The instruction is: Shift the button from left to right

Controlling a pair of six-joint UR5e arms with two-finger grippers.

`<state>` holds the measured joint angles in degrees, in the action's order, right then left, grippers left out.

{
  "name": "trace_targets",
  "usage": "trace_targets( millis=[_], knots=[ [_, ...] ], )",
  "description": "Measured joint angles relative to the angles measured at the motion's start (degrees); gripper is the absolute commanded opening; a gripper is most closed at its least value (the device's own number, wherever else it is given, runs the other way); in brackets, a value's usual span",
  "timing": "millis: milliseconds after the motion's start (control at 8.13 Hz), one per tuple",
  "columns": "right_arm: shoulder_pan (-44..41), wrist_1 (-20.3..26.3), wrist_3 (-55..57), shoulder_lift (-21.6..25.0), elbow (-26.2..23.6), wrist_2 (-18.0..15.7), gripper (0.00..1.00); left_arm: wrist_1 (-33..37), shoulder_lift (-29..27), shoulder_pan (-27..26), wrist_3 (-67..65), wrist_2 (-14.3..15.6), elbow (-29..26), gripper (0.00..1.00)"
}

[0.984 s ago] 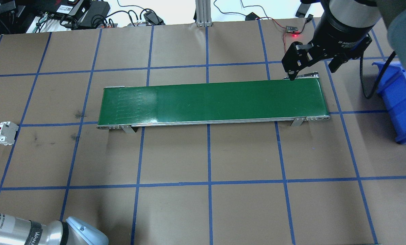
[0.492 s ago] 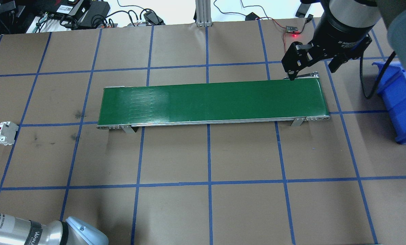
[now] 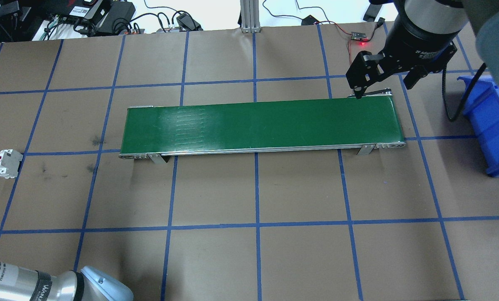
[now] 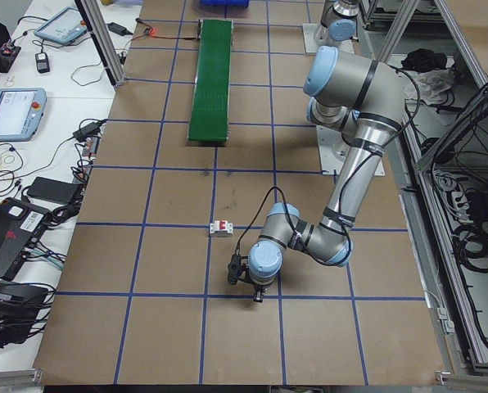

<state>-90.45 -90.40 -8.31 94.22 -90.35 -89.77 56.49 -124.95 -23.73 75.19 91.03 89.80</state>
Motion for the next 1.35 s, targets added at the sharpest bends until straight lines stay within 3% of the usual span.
trace_targets(
  millis=[123, 492, 615, 984, 1353],
  knots=[
    [0.01, 0.00, -0.01, 0.00, 0.00, 0.00, 1.00, 0.06, 0.03, 0.00, -0.05, 0.22, -0.01, 0.00],
    [0.01, 0.04, -0.03, 0.00, 0.00, -0.02, 1.00, 1.38, 1.24, -0.05, 0.02, 5.74, -0.49, 0.00],
    [0.01, 0.05, -0.03, 0.00, 0.00, -0.04, 1.00, 2.90, 2.67, -0.11, 0.03, 6.29, -0.57, 0.00],
    [0.01, 0.05, -0.04, 0.00, 0.00, -0.06, 1.00, 9.00, 11.38, -3.13, -3.57, 3.38, -0.16, 0.00],
    [0.02, -0.04, -0.04, -0.03, 0.00, -0.07, 1.00, 13.12, 16.92, -12.48, -13.70, 1.88, 0.21, 0.00]
  ],
)
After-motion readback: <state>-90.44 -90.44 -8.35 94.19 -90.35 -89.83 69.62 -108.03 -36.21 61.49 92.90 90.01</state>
